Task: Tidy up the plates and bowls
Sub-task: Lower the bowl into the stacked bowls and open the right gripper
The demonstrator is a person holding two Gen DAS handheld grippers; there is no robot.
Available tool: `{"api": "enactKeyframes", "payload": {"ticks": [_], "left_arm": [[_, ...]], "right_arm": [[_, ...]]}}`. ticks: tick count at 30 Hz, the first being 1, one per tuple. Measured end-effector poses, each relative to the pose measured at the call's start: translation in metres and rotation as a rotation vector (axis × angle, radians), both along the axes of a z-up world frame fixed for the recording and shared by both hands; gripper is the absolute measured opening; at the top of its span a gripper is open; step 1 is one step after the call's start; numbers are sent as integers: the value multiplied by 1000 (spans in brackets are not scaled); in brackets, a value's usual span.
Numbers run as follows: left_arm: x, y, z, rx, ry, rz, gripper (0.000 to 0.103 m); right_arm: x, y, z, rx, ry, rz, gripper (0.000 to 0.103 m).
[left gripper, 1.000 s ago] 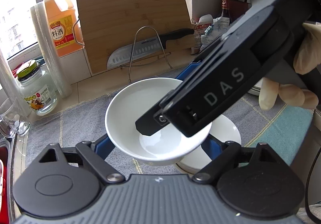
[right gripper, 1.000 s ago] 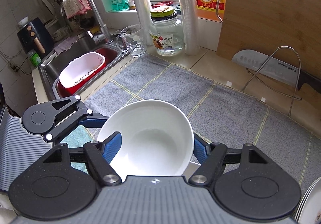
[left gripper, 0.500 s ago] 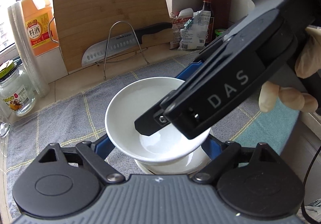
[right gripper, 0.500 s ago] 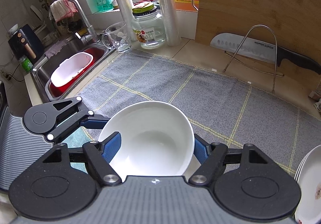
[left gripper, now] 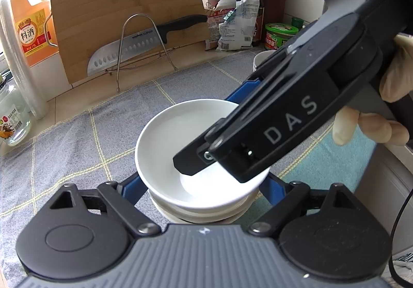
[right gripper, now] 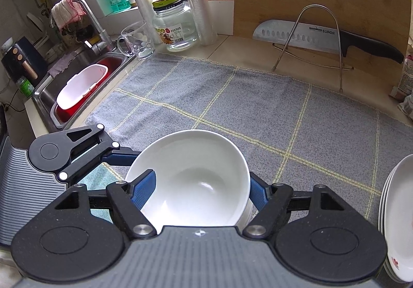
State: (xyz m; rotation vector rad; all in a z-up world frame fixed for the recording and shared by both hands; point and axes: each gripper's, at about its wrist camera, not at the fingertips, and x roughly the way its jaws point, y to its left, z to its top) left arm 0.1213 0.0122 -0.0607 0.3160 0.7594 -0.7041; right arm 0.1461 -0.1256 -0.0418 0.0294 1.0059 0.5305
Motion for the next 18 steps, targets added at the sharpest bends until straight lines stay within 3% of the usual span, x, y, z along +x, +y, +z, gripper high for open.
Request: {"api": "enactKeyframes", "payload": {"ticks": [18], "left_arm": [[8, 1, -4, -6, 21, -3, 92]], "right_arm": [[5, 0, -9, -2, 11, 0, 80]]}}
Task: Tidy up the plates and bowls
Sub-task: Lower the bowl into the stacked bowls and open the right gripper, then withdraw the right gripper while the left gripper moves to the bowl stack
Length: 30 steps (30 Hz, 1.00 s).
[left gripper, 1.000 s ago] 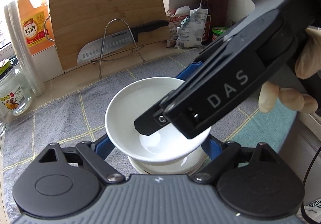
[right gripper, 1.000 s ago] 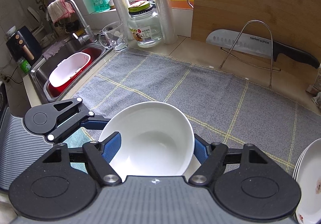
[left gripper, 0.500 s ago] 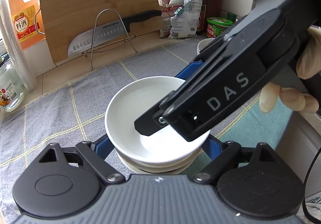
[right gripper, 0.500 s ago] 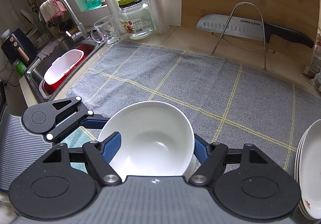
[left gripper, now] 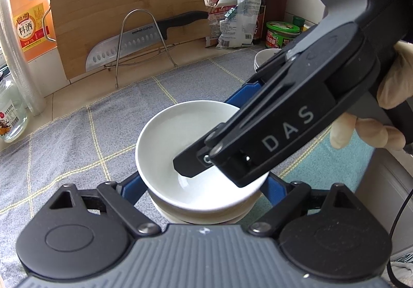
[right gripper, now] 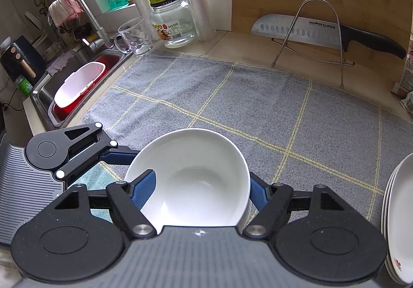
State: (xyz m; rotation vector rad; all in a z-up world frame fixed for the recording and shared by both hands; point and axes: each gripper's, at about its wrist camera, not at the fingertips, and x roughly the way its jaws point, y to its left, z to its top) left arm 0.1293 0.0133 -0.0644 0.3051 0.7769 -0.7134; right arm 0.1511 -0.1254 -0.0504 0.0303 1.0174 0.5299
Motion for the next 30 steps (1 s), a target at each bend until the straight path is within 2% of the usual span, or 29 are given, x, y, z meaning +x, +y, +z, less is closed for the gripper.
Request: {"api": "enactKeyframes", "payload": {"ticks": [11, 16, 21, 25, 30], "left_arm": [[3, -3, -3, 12, 16, -31, 97], [0, 3, -1, 9, 19, -31, 97], [-5, 14, 0, 12, 20, -26, 98], [-10, 23, 0, 14, 14, -19, 98], [-14, 34, 12, -48, -11, -30, 97]], "right_arm": [[2, -1, -2, 2, 7, -8, 81], [2, -2, -1, 13, 0, -21, 87], [-1, -5, -1, 3, -28, -51, 98], [-3, -7, -4, -8, -47, -72, 99], [-7, 1, -6, -26, -57, -62, 101]]}}
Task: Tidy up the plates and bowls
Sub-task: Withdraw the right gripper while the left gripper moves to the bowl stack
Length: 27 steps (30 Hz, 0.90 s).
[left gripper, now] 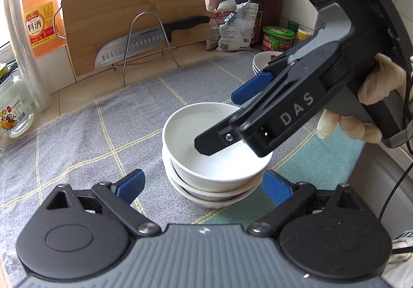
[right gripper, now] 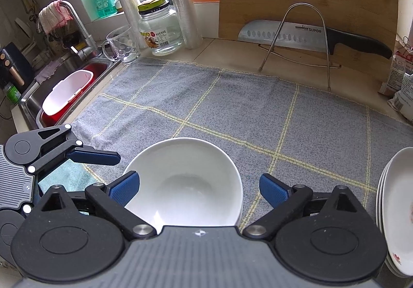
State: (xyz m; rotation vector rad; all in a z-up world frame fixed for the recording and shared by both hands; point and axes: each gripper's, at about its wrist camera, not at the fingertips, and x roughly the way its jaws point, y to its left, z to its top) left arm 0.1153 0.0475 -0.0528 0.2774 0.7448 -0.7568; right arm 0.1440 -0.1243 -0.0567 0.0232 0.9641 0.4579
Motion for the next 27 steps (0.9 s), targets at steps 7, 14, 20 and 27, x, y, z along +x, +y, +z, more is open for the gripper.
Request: {"api": "enactKeyframes", "payload": {"ticks": [7, 14, 20, 27], "left_arm": [[-6, -11, 12, -72, -53, -95, 97], [2, -22, 1, -54, -15, -109, 97], [-3, -9, 12, -55, -46, -81, 97], [-7, 16, 17, -35, -65, 25, 98]], "right_arm": [[-9, -13, 6, 5, -43, -76, 103], [-19, -35, 8, 0, -57, -158, 103], [-30, -40, 2, -30, -51, -167, 103], [-43, -46, 5, -39, -70, -116, 103]]}}
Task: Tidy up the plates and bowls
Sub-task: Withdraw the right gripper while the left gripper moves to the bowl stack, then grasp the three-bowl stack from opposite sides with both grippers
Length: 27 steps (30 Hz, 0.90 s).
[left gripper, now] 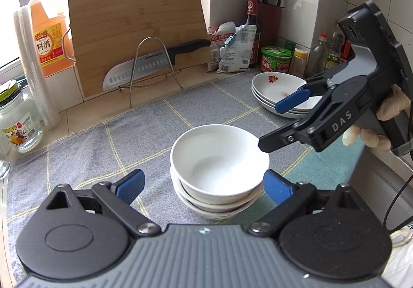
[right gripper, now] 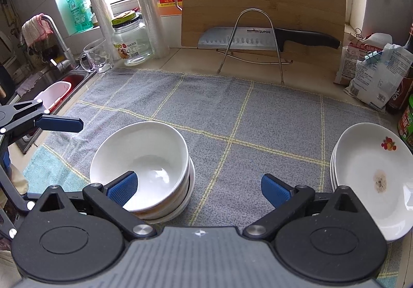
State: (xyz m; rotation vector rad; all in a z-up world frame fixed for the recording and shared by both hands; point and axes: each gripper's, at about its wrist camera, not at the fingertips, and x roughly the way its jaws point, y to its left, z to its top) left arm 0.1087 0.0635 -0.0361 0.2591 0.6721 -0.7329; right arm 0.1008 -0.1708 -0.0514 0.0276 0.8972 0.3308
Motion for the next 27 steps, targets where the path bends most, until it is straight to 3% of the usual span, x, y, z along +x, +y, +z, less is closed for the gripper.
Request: {"api": "enactKeyframes", "payload": {"ticks": [6, 11, 18, 27], "left_arm": [[-6, 9, -17, 57, 29, 96, 98], [-7, 4, -42, 84, 66, 149, 98], [-6, -11, -74, 155, 77, 135, 97], [6, -10, -94, 144, 130, 64, 103]], "right_arm": [[-14, -7, -2, -6, -6, 94, 103], [-25, -4, -31, -54, 19, 195, 103], [-18, 17, -79, -156, 54, 303, 103], [-17, 27, -88, -187, 21, 360, 103]]}}
